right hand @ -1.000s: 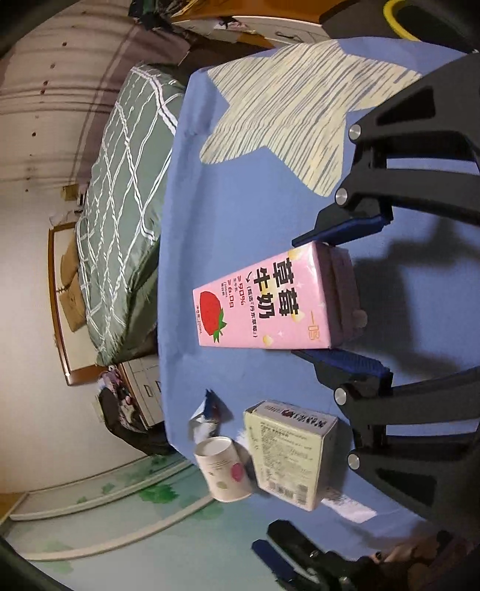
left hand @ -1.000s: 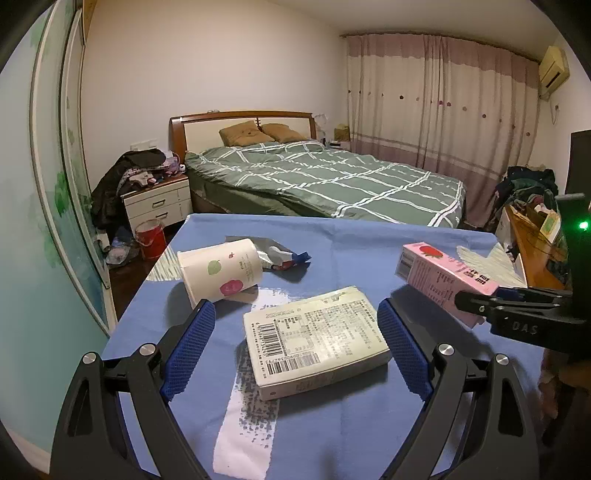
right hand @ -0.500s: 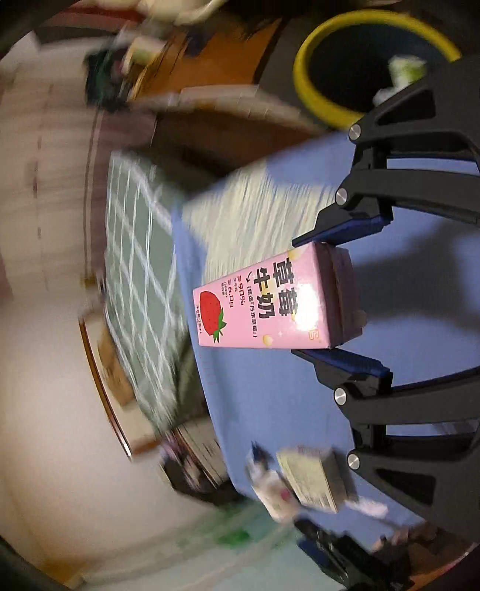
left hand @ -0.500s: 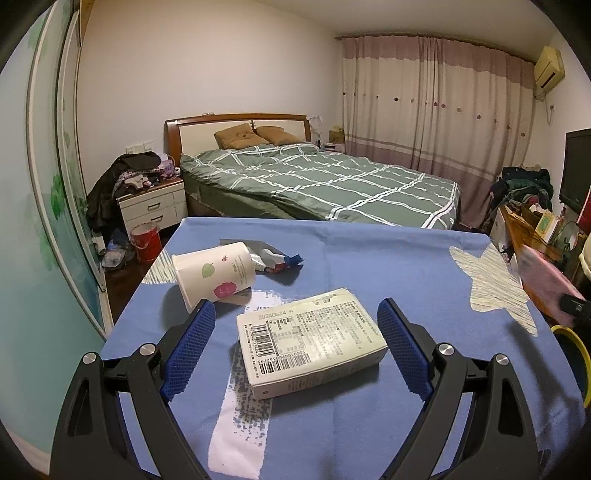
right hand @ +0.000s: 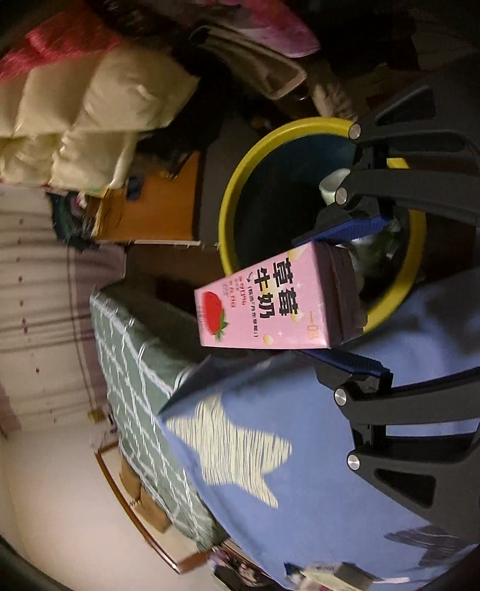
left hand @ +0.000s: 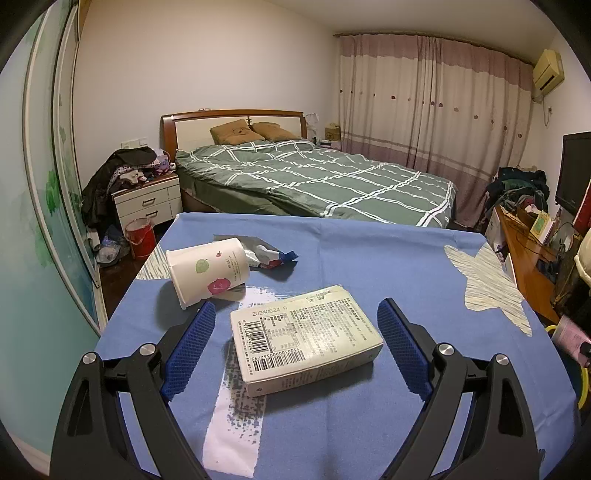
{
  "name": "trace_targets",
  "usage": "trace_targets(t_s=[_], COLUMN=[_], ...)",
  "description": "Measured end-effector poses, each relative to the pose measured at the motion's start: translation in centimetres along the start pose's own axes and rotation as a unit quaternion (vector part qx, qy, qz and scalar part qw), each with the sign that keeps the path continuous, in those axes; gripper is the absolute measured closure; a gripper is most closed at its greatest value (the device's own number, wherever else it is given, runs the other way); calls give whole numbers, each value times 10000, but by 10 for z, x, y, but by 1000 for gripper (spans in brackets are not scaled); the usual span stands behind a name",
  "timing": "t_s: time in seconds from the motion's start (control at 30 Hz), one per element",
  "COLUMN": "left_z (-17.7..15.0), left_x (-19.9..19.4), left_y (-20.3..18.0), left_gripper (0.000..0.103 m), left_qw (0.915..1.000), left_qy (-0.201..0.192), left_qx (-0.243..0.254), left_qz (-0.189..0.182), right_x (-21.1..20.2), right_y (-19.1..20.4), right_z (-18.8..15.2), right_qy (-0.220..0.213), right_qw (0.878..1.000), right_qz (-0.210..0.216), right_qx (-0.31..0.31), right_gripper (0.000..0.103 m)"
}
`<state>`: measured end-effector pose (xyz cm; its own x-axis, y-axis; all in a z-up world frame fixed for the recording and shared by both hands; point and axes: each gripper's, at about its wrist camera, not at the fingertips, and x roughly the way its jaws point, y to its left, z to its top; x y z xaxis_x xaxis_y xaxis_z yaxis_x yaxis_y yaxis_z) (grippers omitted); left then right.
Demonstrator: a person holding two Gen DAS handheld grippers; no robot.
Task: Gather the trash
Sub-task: 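Carry the pink carton over the bin and open the right gripper, then reach the left gripper to the white paper box and grasp it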
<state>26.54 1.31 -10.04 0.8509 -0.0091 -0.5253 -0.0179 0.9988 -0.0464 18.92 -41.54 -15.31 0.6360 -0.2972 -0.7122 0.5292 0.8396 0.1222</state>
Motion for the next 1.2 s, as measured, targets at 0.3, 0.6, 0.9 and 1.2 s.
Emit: trace_targets(t_s=[0.3,0.6,0.9,1.2], left_z=[-3,-12,-26,-18], left_x=[12,36,53,10], left_y=[1,10,-14,-77], left_gripper=[15,15,12,14], left_qw=[9989,9946,9822,9789], left_qy=[386,966,1588,1195], left_qx=[-49,-312,-157,925], left_qz=[-264,-194,-989,-1377], right_x=[6,7,6,6], right_y=[-1,6,15,15], right_z=[-13,-9,-7,-7], right_qy=[-188,-58,65,32], right_qw=[9981,9959,9950,9941], right_qz=[580,897,995,1080], right_qx=[-14,-75,-8,-11], right_gripper=[43,38,38,38])
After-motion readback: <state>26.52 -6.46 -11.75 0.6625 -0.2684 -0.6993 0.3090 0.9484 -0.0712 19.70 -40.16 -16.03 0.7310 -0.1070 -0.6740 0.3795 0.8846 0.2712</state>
